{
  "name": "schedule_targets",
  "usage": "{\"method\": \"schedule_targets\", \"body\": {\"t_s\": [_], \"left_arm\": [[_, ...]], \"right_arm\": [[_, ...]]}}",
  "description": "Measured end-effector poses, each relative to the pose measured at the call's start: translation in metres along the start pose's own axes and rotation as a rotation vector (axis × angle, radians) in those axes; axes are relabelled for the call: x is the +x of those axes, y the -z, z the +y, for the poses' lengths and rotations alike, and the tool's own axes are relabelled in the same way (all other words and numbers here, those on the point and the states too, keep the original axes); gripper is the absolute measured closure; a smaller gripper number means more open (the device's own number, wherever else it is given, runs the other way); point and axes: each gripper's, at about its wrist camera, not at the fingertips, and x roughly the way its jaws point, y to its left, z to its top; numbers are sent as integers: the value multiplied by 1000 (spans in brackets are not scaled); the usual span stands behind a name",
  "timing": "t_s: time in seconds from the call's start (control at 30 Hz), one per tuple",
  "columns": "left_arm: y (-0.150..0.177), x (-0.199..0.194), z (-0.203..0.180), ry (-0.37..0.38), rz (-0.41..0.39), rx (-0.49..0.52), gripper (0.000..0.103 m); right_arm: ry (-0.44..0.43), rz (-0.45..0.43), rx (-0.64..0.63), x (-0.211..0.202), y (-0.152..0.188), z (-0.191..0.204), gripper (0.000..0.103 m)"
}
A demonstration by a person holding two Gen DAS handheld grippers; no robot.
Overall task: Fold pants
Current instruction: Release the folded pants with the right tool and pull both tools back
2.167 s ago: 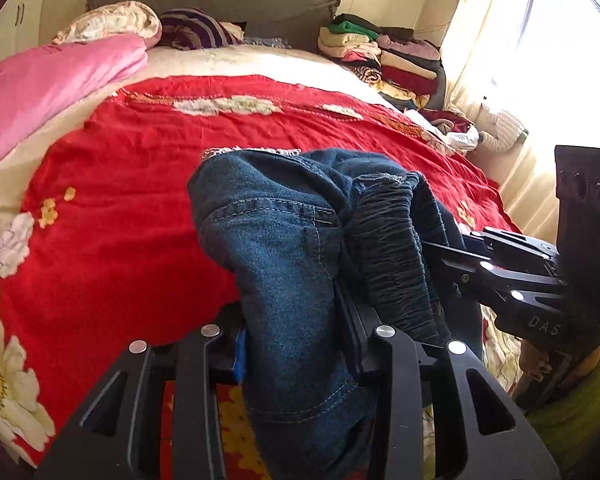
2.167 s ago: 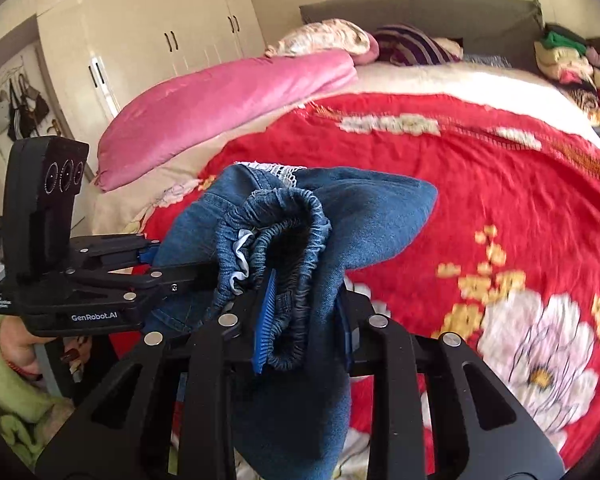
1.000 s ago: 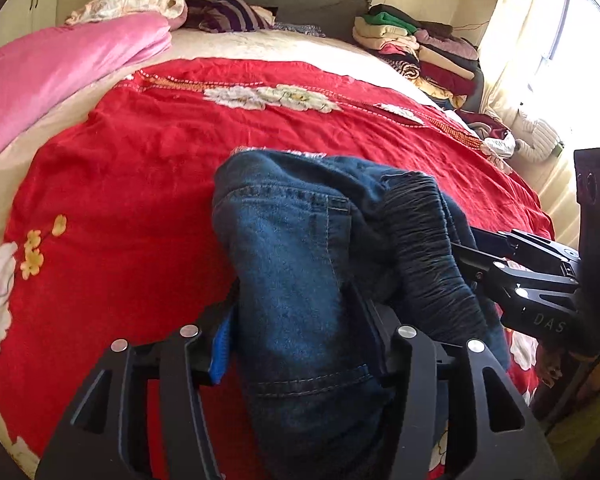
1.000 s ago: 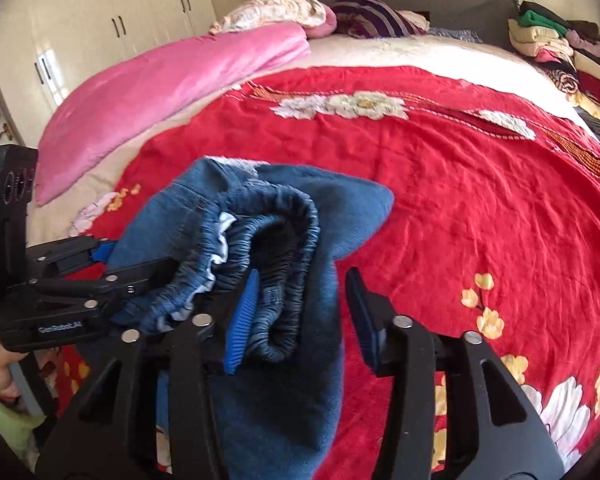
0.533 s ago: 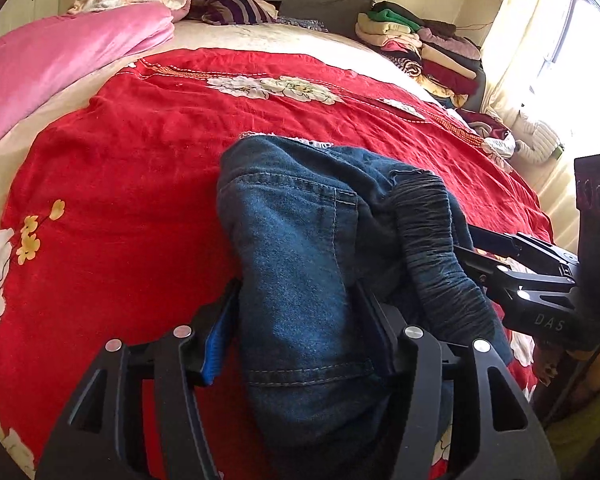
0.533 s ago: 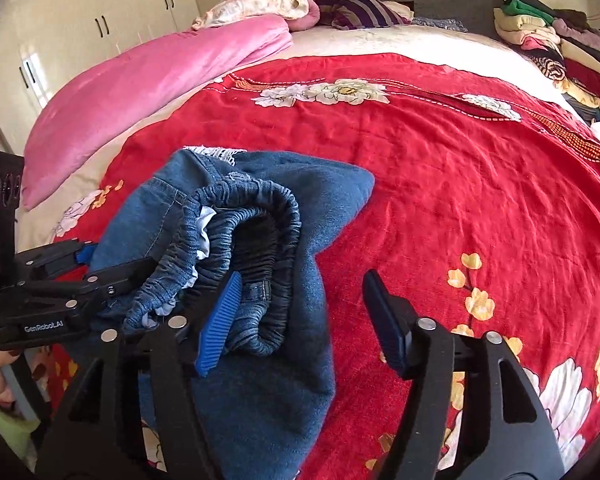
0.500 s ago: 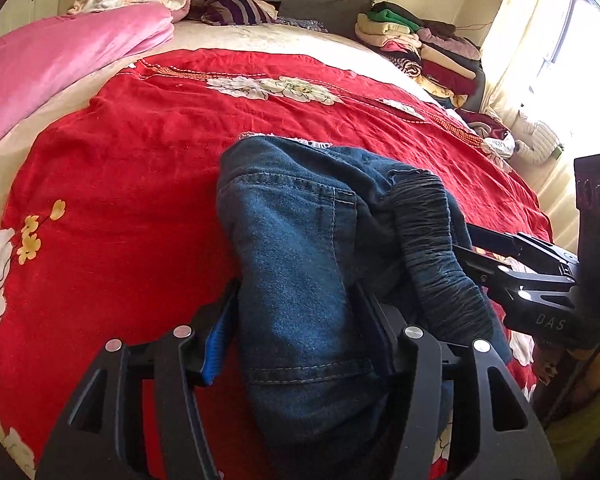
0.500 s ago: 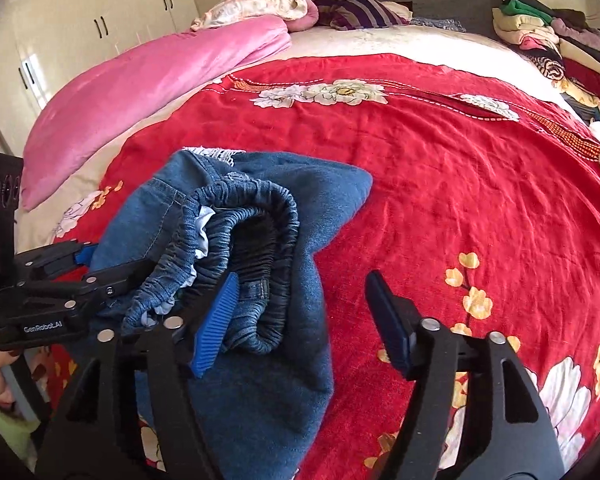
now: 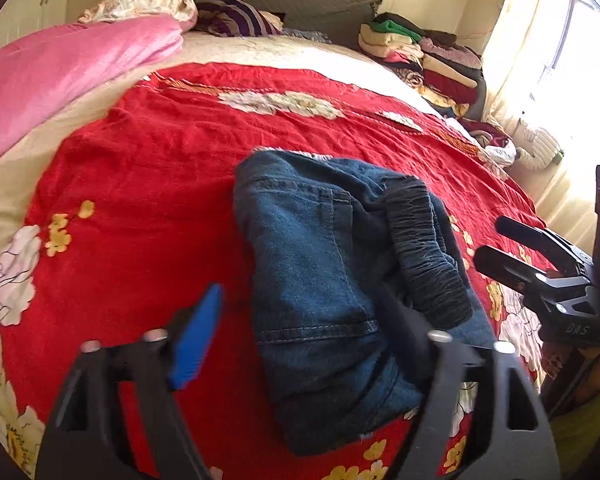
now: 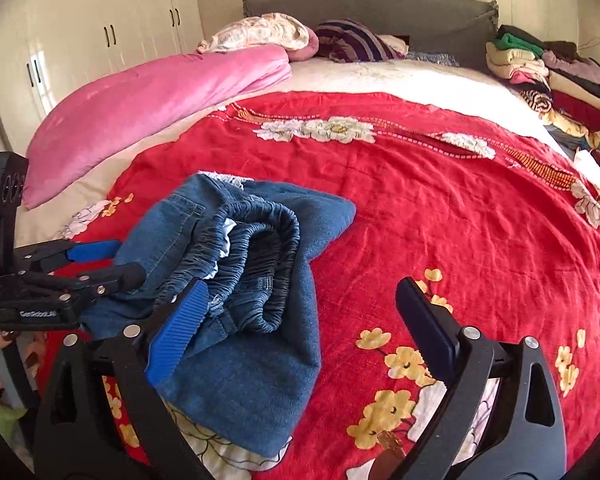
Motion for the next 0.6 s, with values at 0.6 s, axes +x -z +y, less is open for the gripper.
{"method": "schedule_targets", "body": {"t_s": [0.6], "left_arm": [[2,-68,-2,-27,-120,-7,5]], "right_arm": [[52,-156,0,-65,-3,5,9]]}}
